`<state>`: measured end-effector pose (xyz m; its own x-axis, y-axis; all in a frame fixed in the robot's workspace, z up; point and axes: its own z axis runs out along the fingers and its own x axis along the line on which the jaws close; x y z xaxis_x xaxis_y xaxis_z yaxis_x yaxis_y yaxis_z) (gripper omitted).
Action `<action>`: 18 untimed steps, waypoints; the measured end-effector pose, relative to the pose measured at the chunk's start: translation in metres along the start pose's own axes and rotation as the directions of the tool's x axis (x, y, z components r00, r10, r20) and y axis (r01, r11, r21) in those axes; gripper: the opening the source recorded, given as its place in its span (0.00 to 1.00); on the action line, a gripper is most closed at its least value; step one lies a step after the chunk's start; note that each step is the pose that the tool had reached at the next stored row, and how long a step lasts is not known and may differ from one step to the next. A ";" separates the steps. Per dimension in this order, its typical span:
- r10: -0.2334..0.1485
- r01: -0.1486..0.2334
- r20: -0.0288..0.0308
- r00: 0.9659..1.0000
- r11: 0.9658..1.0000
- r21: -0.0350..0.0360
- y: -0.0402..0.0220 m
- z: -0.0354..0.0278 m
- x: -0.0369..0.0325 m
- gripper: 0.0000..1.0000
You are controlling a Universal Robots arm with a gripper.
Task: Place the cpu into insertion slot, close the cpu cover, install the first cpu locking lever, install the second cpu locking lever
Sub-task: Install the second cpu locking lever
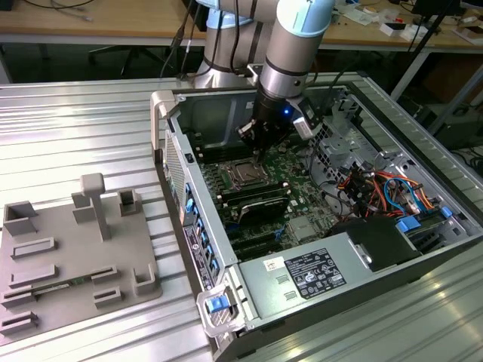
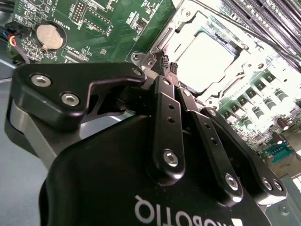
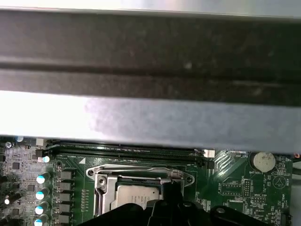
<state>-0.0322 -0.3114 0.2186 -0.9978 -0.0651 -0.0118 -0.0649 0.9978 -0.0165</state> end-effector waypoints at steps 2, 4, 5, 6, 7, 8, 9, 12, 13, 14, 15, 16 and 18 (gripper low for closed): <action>0.000 0.000 -0.001 1.000 1.000 0.000 -0.0001 -0.0037 -0.0001 0.11; 0.000 0.000 -0.002 1.000 1.000 0.000 -0.0005 -0.0082 -0.0004 0.11; 0.000 0.000 -0.003 1.000 1.000 0.000 -0.0010 -0.0087 -0.0005 0.11; 0.000 0.000 -0.004 1.000 1.000 0.000 -0.0020 -0.0087 -0.0005 0.11; 0.000 0.000 -0.004 1.000 1.000 0.000 -0.0032 -0.0087 -0.0005 0.11; 0.000 0.000 -0.005 1.000 1.000 0.000 -0.0052 -0.0087 -0.0004 0.11; 0.000 0.000 -0.006 1.000 1.000 0.000 -0.0070 -0.0087 -0.0004 0.11; 0.000 0.000 -0.009 1.000 1.000 -0.001 -0.0148 -0.0086 -0.0002 0.11; 0.000 0.000 -0.011 1.000 1.000 -0.001 -0.0173 -0.0085 -0.0004 0.11; 0.000 0.000 -0.012 1.000 1.000 -0.001 -0.0187 -0.0085 -0.0004 0.11; 0.000 0.000 -0.013 1.000 1.000 -0.001 -0.0206 -0.0085 -0.0006 0.11; 0.000 0.000 -0.015 1.000 1.000 -0.001 -0.0221 -0.0084 -0.0009 0.11; 0.000 0.000 -0.017 1.000 1.000 -0.001 -0.0247 -0.0085 -0.0012 0.11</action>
<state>-0.0295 -0.3359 0.2274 -0.9979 -0.0647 0.0054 -0.0648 0.9978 -0.0155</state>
